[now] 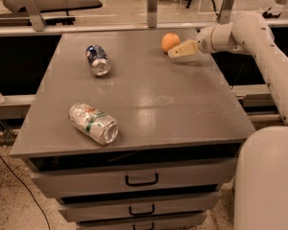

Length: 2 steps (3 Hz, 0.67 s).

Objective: Move orange near pepsi can

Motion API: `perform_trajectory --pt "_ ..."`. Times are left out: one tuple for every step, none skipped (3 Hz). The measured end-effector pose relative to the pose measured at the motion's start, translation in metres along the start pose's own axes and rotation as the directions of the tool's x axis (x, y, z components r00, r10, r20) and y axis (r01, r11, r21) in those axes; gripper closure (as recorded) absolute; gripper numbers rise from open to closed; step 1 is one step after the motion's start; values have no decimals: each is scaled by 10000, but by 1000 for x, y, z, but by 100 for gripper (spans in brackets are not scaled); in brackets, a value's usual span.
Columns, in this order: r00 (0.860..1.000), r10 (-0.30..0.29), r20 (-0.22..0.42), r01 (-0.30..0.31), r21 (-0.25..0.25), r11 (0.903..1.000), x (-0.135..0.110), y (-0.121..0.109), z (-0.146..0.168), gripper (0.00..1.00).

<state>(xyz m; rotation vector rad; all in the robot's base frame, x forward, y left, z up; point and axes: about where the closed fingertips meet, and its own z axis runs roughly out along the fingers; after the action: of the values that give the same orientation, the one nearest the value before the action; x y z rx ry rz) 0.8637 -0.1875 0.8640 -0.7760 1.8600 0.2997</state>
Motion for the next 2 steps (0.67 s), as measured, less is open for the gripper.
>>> perform_trajectory --pt "9993 276 239 -269 -295 9992 -6 5 12 0" --pt "9976 614 308 -584 -904 9942 -14 19 20 0"
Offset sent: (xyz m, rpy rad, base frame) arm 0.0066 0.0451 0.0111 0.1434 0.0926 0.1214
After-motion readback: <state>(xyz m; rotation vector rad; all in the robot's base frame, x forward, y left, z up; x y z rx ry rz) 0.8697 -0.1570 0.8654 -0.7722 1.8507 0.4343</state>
